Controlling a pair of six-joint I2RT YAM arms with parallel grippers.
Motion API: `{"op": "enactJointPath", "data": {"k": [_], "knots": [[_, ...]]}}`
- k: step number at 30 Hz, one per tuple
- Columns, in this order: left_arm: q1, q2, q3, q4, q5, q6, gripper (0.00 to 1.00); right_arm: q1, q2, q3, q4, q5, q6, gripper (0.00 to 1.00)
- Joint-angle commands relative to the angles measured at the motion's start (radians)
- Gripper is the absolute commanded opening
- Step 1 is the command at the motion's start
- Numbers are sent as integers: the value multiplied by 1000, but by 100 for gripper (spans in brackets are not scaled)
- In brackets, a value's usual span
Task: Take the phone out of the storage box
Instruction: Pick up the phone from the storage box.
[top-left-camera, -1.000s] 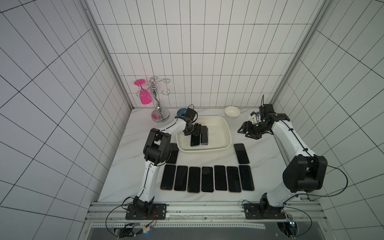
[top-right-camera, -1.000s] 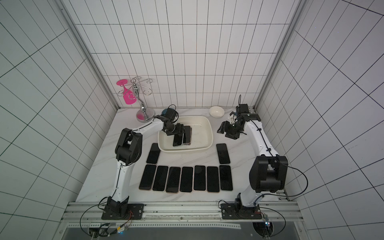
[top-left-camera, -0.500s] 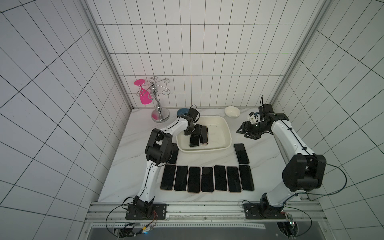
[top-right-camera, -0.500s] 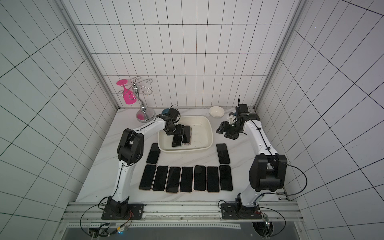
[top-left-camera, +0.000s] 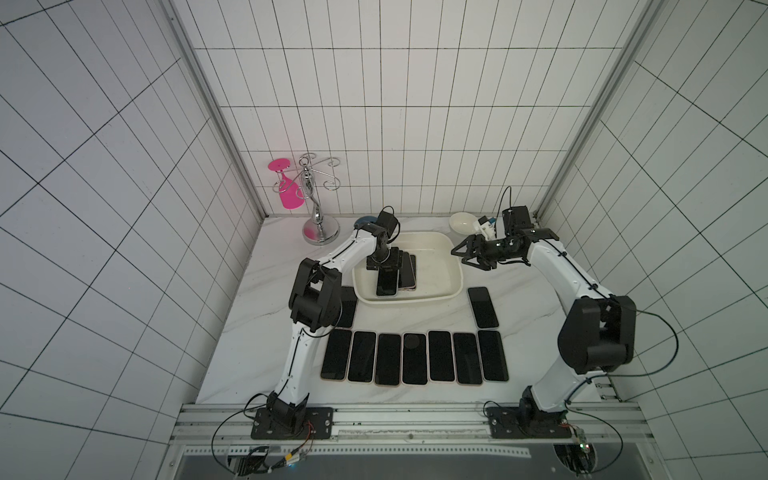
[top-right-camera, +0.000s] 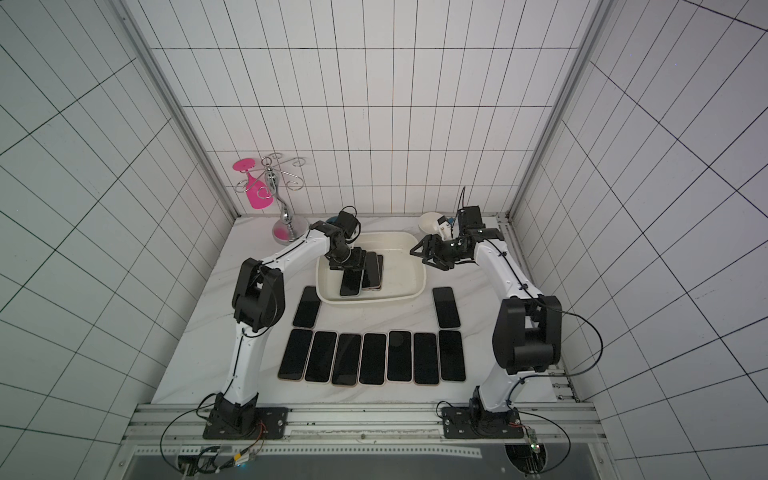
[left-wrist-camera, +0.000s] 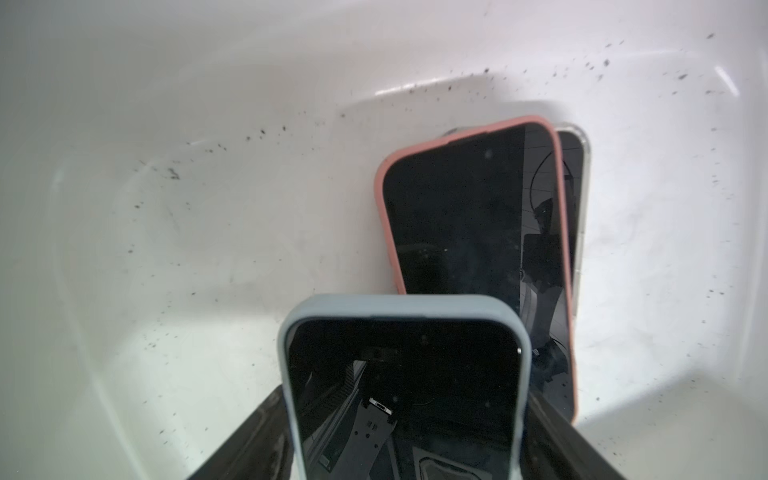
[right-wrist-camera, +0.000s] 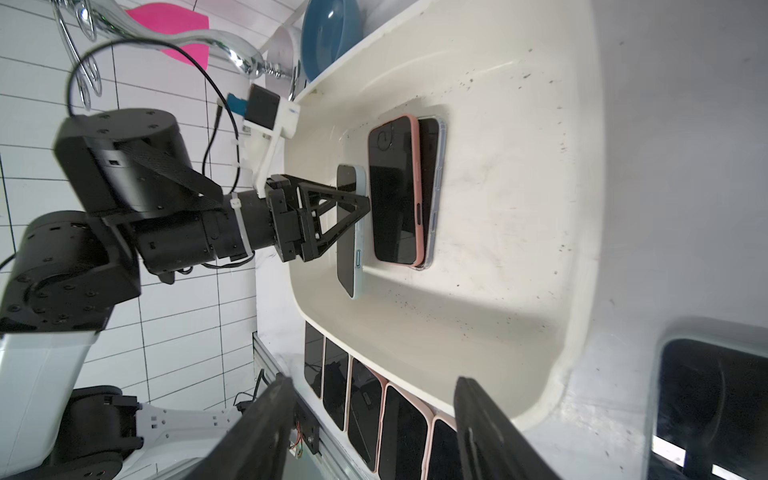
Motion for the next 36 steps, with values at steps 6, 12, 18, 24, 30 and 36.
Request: {"op": "enactJointPath", "data": {"k": [6, 12, 18, 24, 30, 36], "knots": [[11, -77, 53, -51, 10, 24, 21, 68, 104, 72, 44, -37, 33, 64], [11, -103, 73, -63, 29, 14, 19, 114, 104, -3, 210, -105, 85, 65], [2, -136, 119, -102, 79, 2, 18, 193, 181, -42, 440, -131, 195, 63], [-1, -159, 118, -116, 88, -5, 15, 262, 249, 16, 459, -91, 194, 62], [-7, -167, 108, -117, 90, -13, 14, 312, 286, 42, 496, -90, 210, 61], [-7, -165, 105, -116, 86, -12, 14, 339, 306, 47, 513, -94, 235, 60]]}}
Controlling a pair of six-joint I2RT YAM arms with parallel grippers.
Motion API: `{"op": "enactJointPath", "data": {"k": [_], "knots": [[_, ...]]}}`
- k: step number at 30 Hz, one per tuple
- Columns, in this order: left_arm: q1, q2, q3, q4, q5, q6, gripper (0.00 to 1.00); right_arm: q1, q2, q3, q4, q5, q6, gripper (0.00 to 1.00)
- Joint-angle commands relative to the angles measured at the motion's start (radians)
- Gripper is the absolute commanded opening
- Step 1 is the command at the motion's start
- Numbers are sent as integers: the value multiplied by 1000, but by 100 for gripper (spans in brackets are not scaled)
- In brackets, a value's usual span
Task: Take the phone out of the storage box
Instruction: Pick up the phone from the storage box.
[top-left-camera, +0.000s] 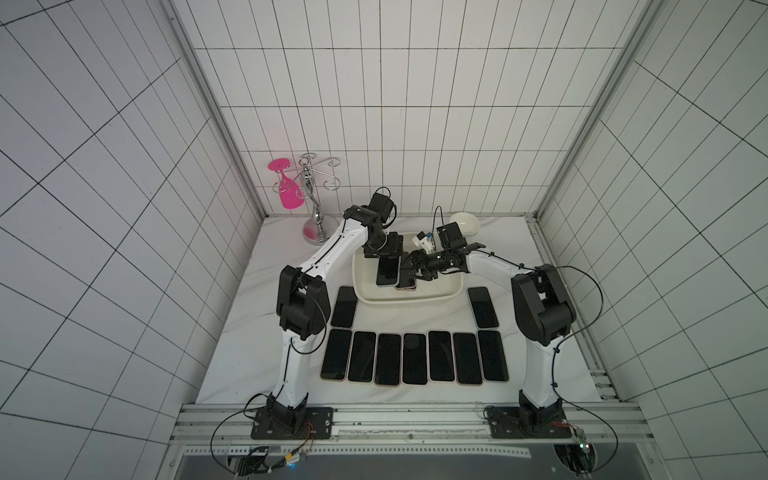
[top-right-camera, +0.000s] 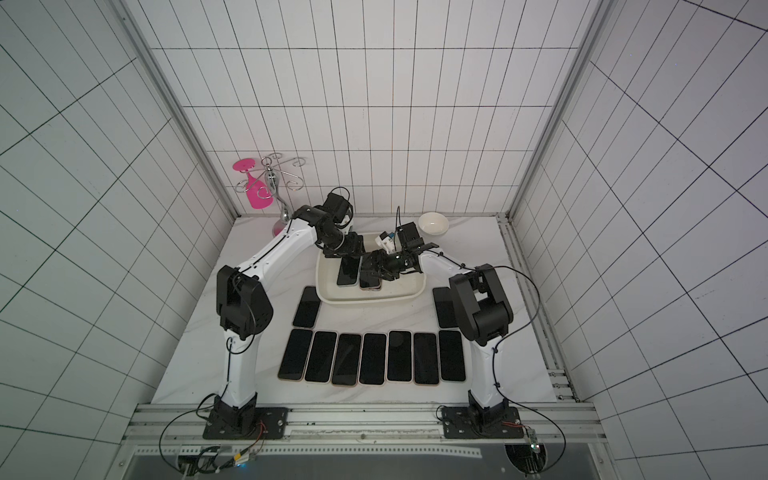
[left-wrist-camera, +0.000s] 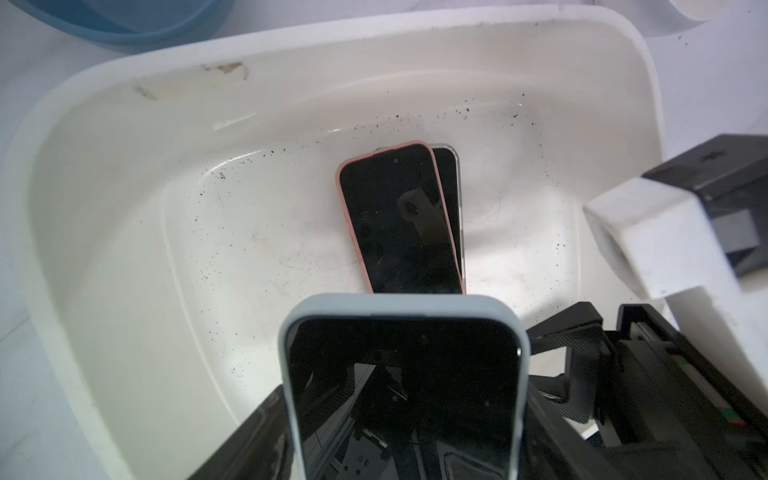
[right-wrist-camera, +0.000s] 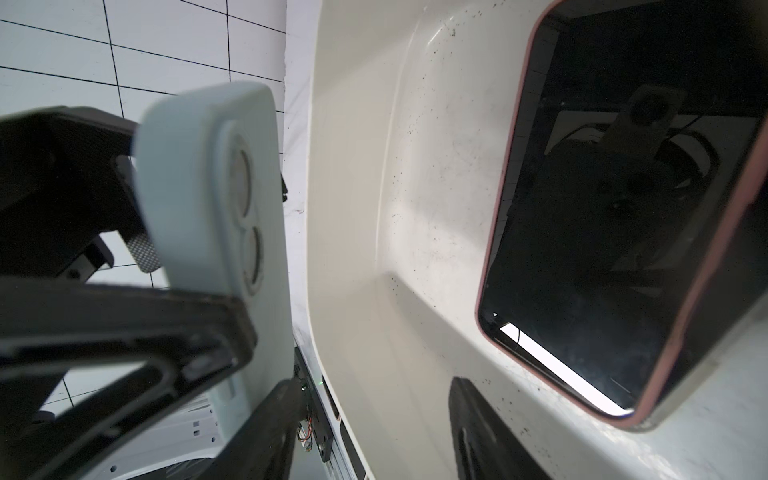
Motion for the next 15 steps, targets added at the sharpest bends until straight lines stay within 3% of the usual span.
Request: {"op": "enactJointPath", "data": {"k": [1, 9, 15], "knots": [[-7, -40, 22, 16, 17, -6, 14, 22, 11, 45, 36, -6, 13, 60], [9, -45, 4, 17, 17, 1, 12, -63, -110, -84, 48, 18, 15, 59], [8, -40, 4, 19, 18, 1, 11, -47, -133, -73, 46, -9, 1, 60]]}}
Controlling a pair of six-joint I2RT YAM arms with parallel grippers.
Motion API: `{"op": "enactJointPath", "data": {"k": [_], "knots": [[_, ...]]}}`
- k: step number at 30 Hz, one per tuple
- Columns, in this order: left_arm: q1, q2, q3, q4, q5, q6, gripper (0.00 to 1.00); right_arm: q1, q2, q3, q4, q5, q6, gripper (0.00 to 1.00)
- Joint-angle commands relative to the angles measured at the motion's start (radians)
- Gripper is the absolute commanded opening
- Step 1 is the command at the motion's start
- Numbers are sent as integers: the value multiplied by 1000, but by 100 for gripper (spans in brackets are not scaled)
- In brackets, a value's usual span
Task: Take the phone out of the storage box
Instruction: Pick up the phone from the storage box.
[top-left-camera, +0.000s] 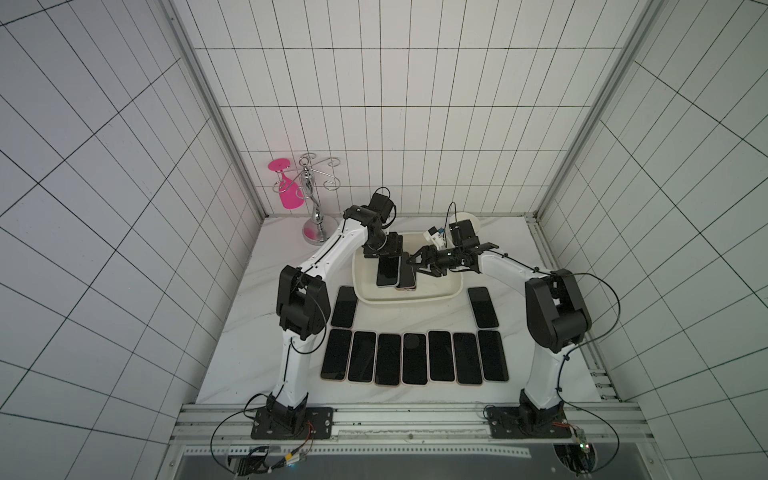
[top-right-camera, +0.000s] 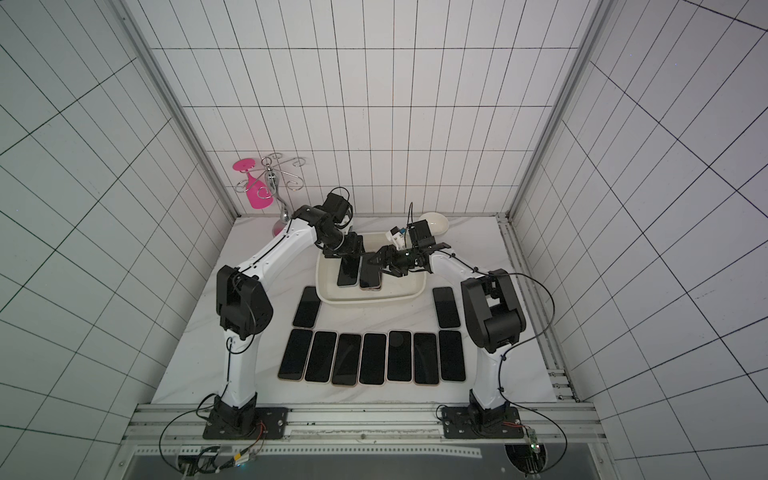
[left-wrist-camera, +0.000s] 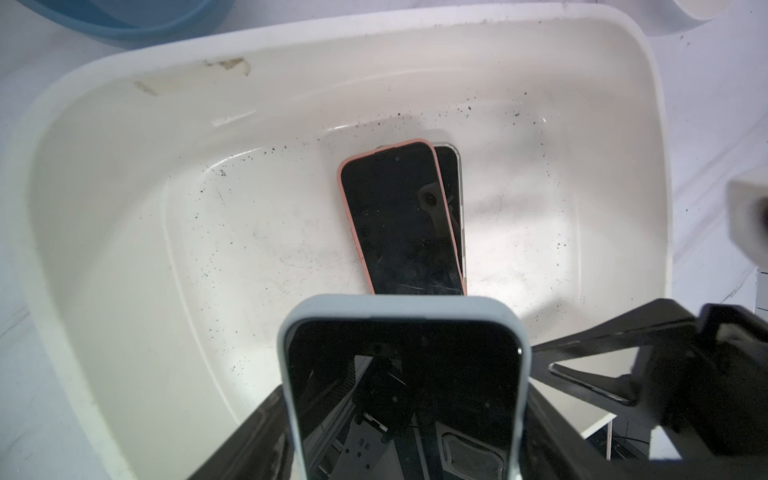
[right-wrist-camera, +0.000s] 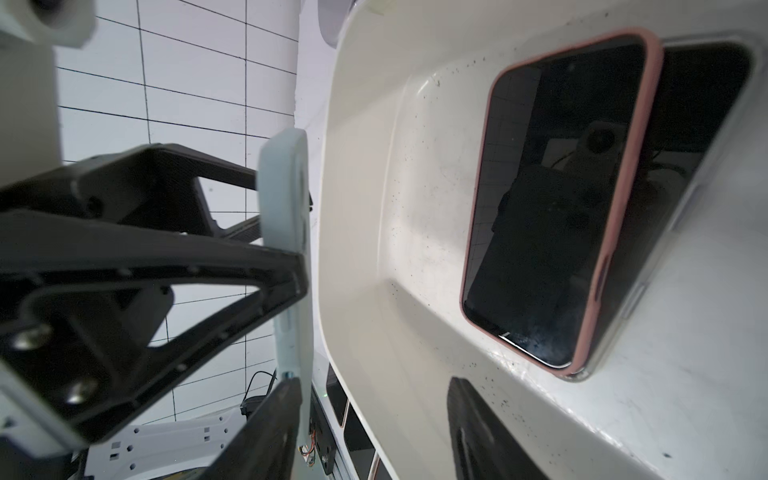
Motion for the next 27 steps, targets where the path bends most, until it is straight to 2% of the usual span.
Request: {"op": "enactJointPath", "data": {"k": [1, 16, 23, 27], "knots": [[4, -40, 5, 20, 18, 2, 11, 21, -15, -1, 13, -26, -12, 60], [5, -42, 2, 14, 23, 6, 10, 115, 113, 107, 38, -51, 16, 59], [15, -42, -12, 17, 30, 12, 10, 119, 85, 83, 55, -58, 12, 58], [11, -42, -11, 21, 35, 5, 9, 123, 119, 101, 67, -71, 22, 57]]}}
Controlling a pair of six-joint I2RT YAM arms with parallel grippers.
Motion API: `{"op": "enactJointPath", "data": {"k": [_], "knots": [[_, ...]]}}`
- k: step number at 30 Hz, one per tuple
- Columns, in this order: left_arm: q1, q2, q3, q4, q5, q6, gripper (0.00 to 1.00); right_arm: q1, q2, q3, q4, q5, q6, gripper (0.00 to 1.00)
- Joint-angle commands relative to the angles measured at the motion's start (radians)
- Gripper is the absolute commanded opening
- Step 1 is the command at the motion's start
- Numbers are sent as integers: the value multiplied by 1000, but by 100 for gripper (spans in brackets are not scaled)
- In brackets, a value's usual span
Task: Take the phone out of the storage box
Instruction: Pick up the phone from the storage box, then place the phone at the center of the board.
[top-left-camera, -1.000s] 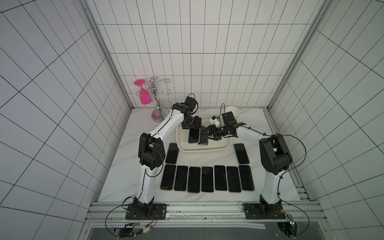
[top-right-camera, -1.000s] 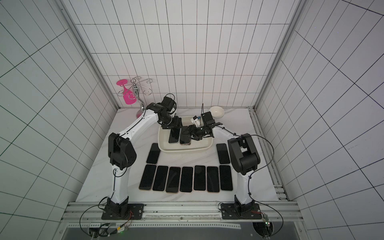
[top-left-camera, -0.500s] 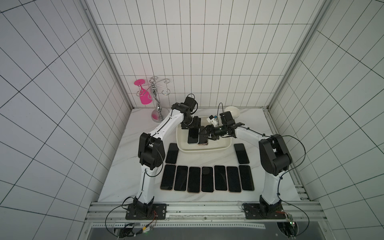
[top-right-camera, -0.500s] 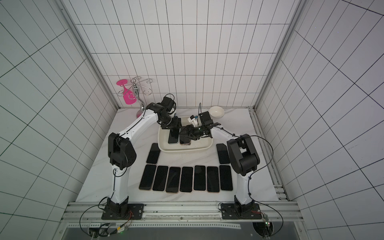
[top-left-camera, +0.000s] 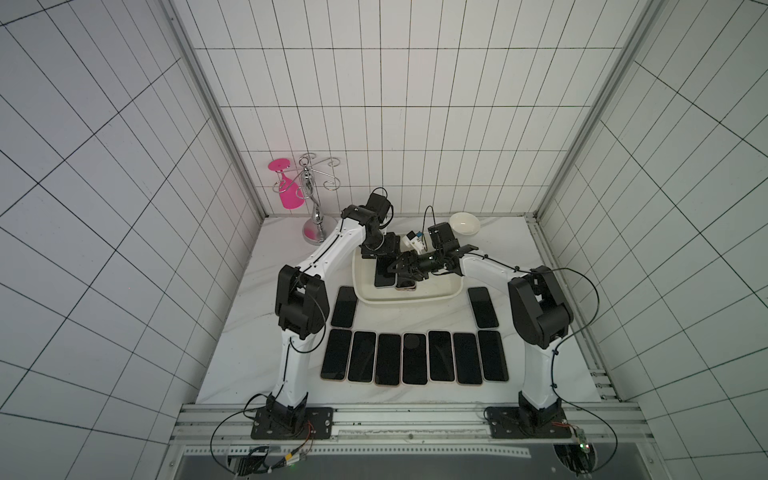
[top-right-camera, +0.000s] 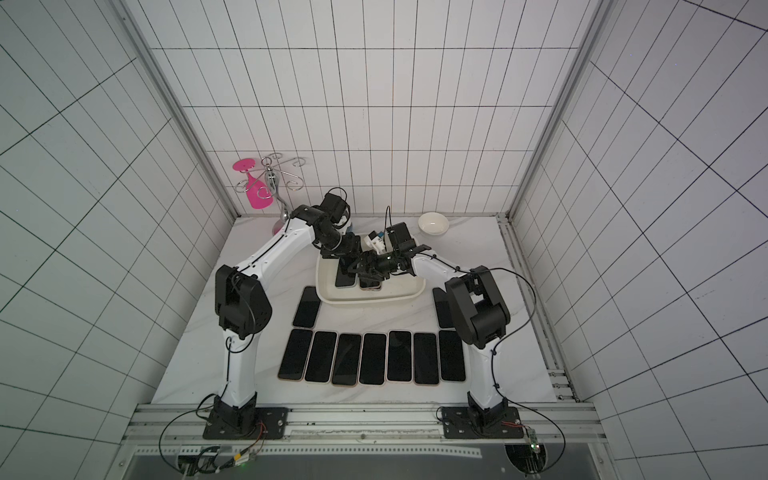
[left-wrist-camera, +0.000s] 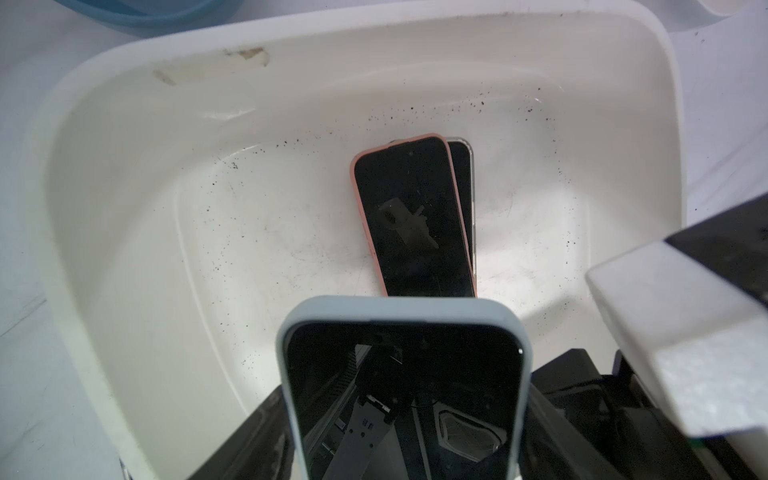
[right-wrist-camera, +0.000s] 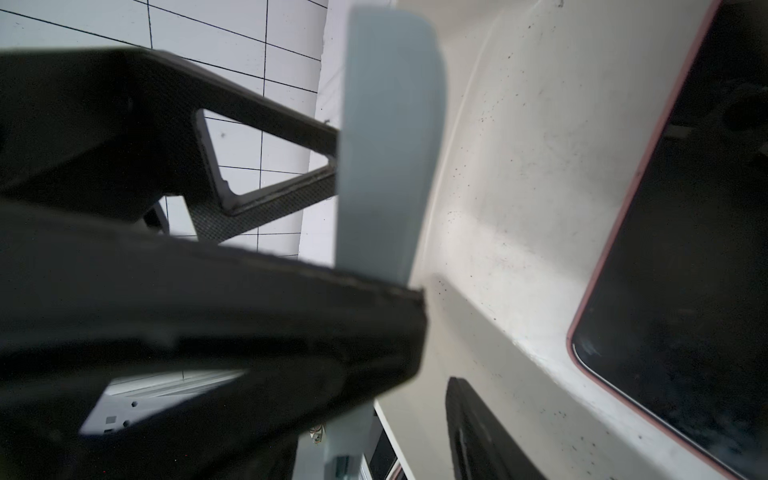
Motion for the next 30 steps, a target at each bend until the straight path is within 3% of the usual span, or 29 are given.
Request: {"op": "enactJointPath", "data": {"k": [1, 4, 13, 15, 16, 21, 22, 25, 30], "knots": [[-6, -41, -3, 27, 17, 0, 9, 9, 28, 26, 45, -26, 16, 57], [-4, -44, -19, 23, 29, 3, 9, 8, 51, 36, 101, -39, 56, 53], [13, -58, -42, 35, 75, -1, 10, 7, 89, 8, 259, -145, 170, 27], [21, -58, -42, 38, 99, -6, 15, 0, 78, -17, 311, -157, 215, 15], [24, -61, -42, 40, 108, -9, 20, -4, 71, -29, 343, -165, 237, 12], [63, -87, -41, 70, 187, -60, 91, -37, -16, -101, 406, -192, 300, 9], [73, -99, -39, 78, 196, -74, 96, -47, -42, -119, 392, -201, 293, 8], [116, -150, -36, 116, 220, -116, 98, -116, -171, -187, 167, -191, 142, 7], [155, -221, -41, 203, 262, -146, 98, -329, -374, -185, -503, -17, -275, 6]]}}
